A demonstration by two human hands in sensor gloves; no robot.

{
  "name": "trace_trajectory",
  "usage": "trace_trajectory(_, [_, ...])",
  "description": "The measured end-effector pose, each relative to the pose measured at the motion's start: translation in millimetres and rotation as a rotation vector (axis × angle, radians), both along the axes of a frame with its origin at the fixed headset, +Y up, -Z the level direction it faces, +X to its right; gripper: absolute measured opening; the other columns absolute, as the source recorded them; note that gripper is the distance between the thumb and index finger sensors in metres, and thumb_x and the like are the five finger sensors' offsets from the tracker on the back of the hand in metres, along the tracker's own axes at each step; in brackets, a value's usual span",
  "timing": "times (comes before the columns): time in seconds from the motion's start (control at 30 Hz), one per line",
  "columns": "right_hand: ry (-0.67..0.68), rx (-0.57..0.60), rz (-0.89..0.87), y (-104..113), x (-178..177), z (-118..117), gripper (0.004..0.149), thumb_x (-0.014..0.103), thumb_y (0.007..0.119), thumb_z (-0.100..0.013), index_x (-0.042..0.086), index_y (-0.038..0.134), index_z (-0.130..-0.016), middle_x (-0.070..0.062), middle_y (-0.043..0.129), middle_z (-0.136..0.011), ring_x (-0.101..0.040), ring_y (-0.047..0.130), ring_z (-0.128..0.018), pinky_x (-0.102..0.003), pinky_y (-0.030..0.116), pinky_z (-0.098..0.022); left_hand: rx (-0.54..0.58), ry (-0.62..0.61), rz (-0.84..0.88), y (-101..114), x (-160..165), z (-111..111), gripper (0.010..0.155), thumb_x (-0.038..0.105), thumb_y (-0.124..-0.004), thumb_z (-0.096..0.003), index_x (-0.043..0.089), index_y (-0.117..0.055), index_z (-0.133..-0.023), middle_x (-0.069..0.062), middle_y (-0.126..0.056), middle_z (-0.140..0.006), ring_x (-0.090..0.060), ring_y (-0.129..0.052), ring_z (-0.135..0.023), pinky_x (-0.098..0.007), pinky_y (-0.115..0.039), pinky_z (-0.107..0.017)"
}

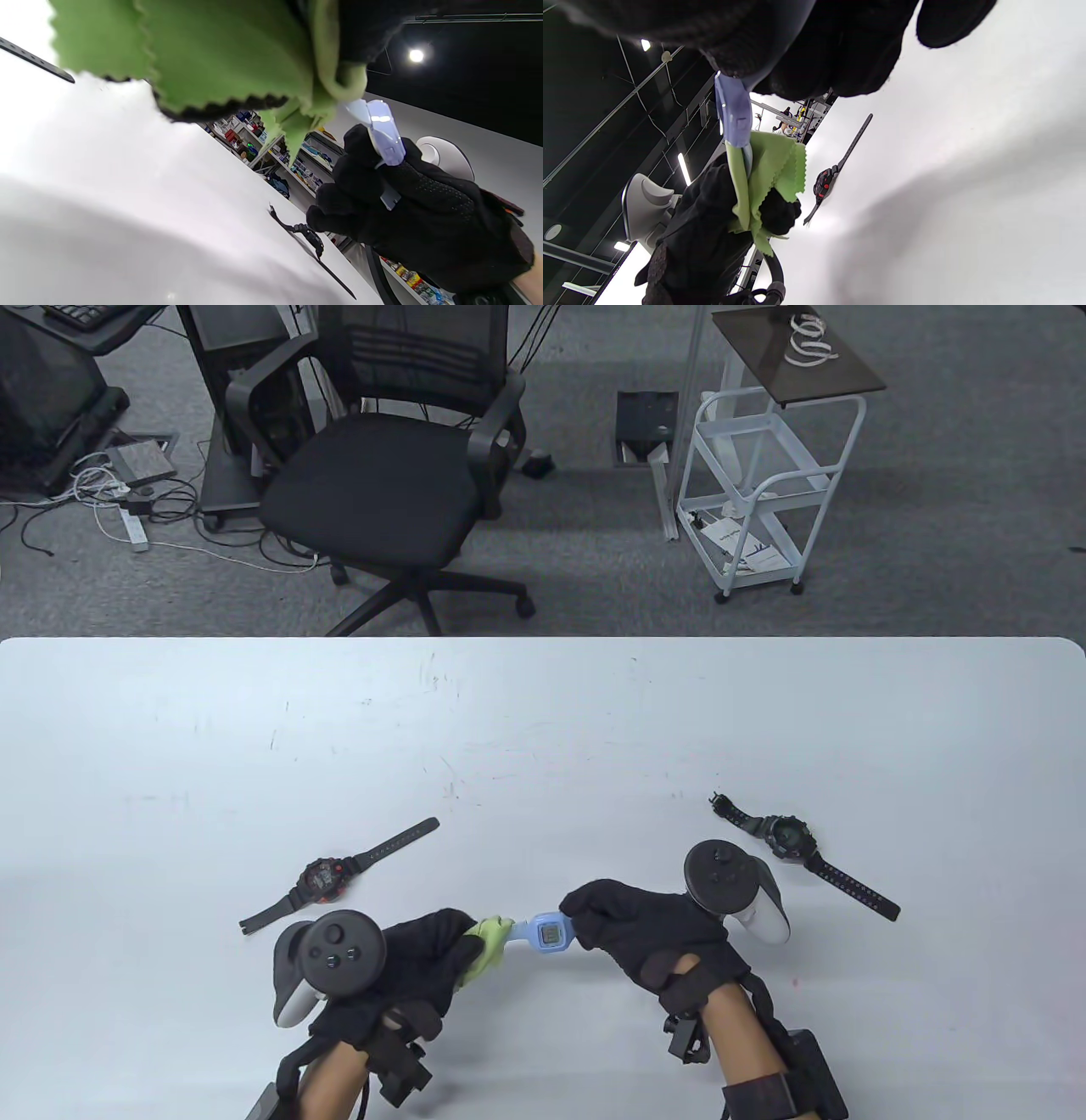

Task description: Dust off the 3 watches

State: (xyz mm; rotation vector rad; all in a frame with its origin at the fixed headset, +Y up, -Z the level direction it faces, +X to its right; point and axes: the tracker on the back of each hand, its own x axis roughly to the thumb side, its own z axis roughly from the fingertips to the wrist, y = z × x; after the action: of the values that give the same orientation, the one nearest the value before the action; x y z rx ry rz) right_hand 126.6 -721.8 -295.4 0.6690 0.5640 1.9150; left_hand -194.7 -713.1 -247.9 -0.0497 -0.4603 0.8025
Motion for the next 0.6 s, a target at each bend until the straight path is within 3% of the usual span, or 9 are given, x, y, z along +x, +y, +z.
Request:
trace_trajectory(0.17, [0.002,0.002,0.005,0.4,-1.0,0.4,0.046,0.045,0.071,-0.063,0.027,0.070,-0.106,-0.001,0.083,-0.092,-0.029,0.079,-0.089,-0.067,0.053,-0.071,0.026,0.032,0.014,2.8,-3.7,0.5,0.044,0.051,-0.083,-0.0502,0.012,-0.098,-0.064,-0.005,-0.102,-0.048,-0.027,-0.102,-0.034,-0.059,-0.082,-0.048])
trace_trajectory(0.37, [-0.007,-0.001,-0.004,0.2,1.0,0.0,0.046,0.045,0.071,-0.063,0.027,0.070,-0.106,-0.001,0.082,-0.092,-0.029,0.079,-0.089,-0.067,0.053,-0.071,-0.015,-0.005,0.012,-0.3,-1.3,-0.9,0.045,0.043,-0.077,-0.0507,0.011,-0.091,-0.078,-0.011,-0.099,-0.062,-0.029,-0.101,-0.044,-0.061,-0.079,-0.052])
trace_trajectory(0.6, [-0.005,-0.005,0.011,-1.0,1.0,-0.4,0.046,0.045,0.071,-0.063,0.027,0.070,-0.106,-0.001,0.082,-0.092,-0.029,0.079,-0.089,-0.067,0.053,-0.071,0.019,0.028,0.012,0.8,-2.8,0.5,0.044,0.051,-0.083,-0.0504,0.012,-0.096,-0.066,-0.005,-0.101,-0.049,-0.026,-0.101,-0.034,-0.059,-0.083,-0.048])
